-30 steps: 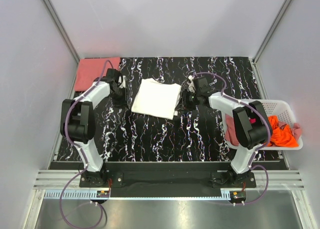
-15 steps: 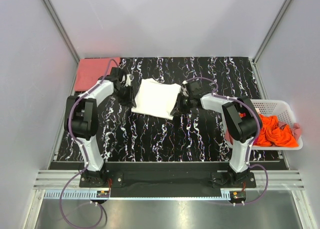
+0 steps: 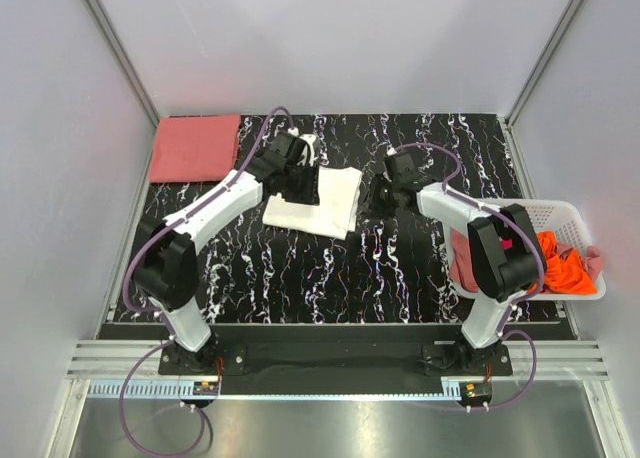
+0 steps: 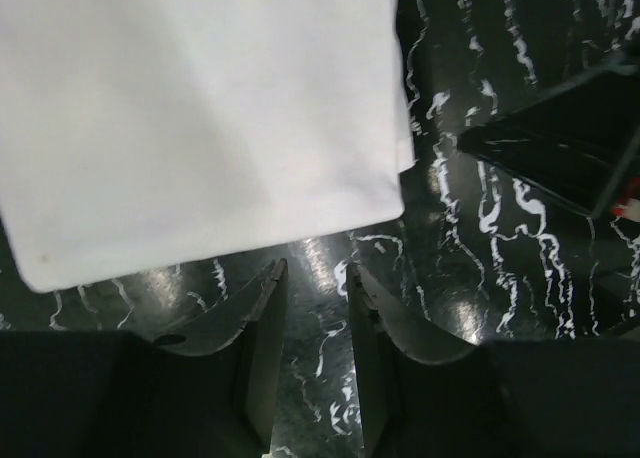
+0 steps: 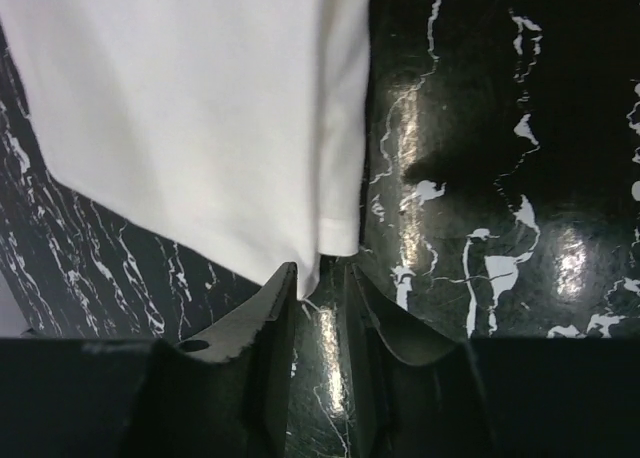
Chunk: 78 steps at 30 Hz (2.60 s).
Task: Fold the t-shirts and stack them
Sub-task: Fold the tshirt, then neatly place the folded tshirt to the corner
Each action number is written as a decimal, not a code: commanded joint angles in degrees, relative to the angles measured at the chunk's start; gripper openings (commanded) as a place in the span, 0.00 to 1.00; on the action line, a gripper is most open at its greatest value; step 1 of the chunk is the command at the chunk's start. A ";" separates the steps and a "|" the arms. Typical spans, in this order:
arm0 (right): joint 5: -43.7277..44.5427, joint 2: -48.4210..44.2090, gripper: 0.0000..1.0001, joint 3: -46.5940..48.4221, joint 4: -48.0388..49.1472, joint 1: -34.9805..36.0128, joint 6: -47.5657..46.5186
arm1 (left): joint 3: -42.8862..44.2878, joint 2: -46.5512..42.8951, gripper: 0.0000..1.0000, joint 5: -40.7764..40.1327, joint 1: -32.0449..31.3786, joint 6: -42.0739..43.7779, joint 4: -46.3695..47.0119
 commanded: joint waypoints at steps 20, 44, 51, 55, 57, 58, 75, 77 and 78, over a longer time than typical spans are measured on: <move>-8.80 1.47 0.52 1.49 2.91 -0.94 -3.40 | 20.32 23.15 0.62 22.94 22.99 18.07 -4.68; -8.18 -6.09 0.51 3.68 -1.22 -0.94 -3.14 | 28.94 39.25 0.61 27.76 23.08 13.78 -2.66; -8.54 -7.31 0.51 3.33 -1.22 -0.94 -2.96 | 27.72 39.60 0.34 28.28 21.76 11.66 -2.40; -8.45 -8.28 0.50 2.63 -1.31 -0.94 -3.31 | 26.75 35.05 0.00 25.66 20.18 10.26 -1.96; -8.54 -8.64 0.50 2.36 -1.13 -0.85 -3.05 | 26.40 32.41 0.00 23.46 19.74 9.56 -1.96; -8.62 -8.81 0.50 2.28 -1.31 -0.94 -3.13 | 25.96 31.00 0.00 21.27 19.56 9.29 -2.04; -11.08 -11.45 0.51 3.50 -0.78 -0.85 -3.22 | 28.50 15.25 0.00 -7.39 18.77 14.64 -7.31; -11.17 -11.36 0.51 4.38 -0.69 -0.94 -4.01 | 30.70 16.31 0.00 -12.13 19.21 17.36 -7.75; -11.17 -11.45 0.51 4.65 -0.69 -0.94 -4.19 | 32.18 16.75 0.00 -15.28 19.38 18.25 -8.02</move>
